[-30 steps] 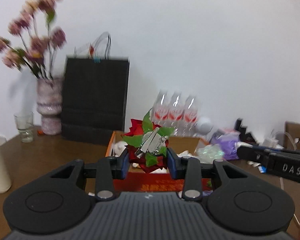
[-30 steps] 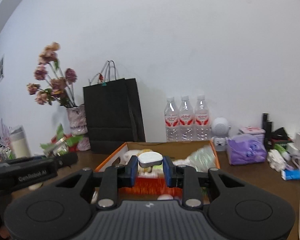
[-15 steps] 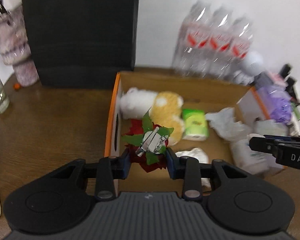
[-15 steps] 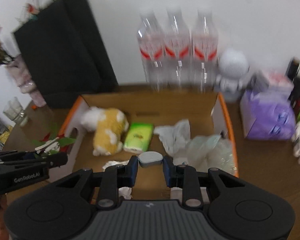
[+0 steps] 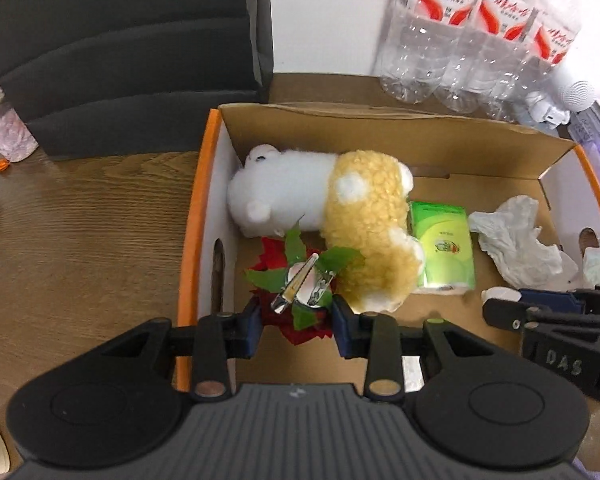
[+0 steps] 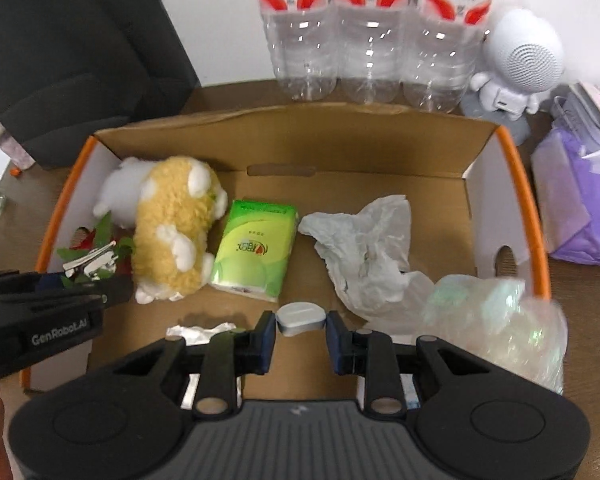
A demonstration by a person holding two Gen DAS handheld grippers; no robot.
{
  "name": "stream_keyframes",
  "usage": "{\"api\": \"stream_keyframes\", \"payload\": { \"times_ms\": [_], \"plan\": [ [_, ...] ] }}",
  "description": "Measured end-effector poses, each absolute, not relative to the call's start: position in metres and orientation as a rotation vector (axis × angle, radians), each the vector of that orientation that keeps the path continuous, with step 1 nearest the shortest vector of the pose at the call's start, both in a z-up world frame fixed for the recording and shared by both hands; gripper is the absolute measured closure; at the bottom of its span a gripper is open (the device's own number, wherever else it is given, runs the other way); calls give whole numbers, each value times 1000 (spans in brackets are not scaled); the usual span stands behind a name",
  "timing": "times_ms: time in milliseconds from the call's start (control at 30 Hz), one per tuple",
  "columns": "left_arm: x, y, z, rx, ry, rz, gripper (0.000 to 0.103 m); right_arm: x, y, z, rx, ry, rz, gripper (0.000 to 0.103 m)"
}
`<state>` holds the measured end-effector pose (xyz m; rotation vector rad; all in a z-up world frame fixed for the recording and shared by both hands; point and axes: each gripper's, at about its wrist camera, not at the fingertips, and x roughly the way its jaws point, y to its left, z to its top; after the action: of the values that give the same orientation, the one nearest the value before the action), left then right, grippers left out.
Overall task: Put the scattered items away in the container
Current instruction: 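Open both tools to drop the flower and white object into the box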
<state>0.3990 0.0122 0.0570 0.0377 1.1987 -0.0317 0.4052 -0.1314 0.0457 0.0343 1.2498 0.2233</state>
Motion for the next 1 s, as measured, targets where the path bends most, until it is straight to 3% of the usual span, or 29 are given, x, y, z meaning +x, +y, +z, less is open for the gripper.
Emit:
{"api": "stream_keyframes", "payload": {
  "times_ms": [200, 333, 567, 800, 1000],
  "plan": [
    [401, 6, 57, 83, 1189, -29, 55, 411, -131, 30, 27, 1287, 207, 76],
    [392, 8, 73, 70, 1178, -41, 53, 407, -134, 40, 37, 1270, 182, 67],
    [355, 10, 145, 39, 1099, -26, 28, 374, -142, 104, 37, 1186, 182, 62],
    [302, 4, 220, 40, 996, -30, 21, 323, -155, 184, 26, 1076, 181, 55],
    [263, -10, 258, 59, 959, -46, 21, 285, -162, 232, 5, 1008, 178, 51]
  ]
}}
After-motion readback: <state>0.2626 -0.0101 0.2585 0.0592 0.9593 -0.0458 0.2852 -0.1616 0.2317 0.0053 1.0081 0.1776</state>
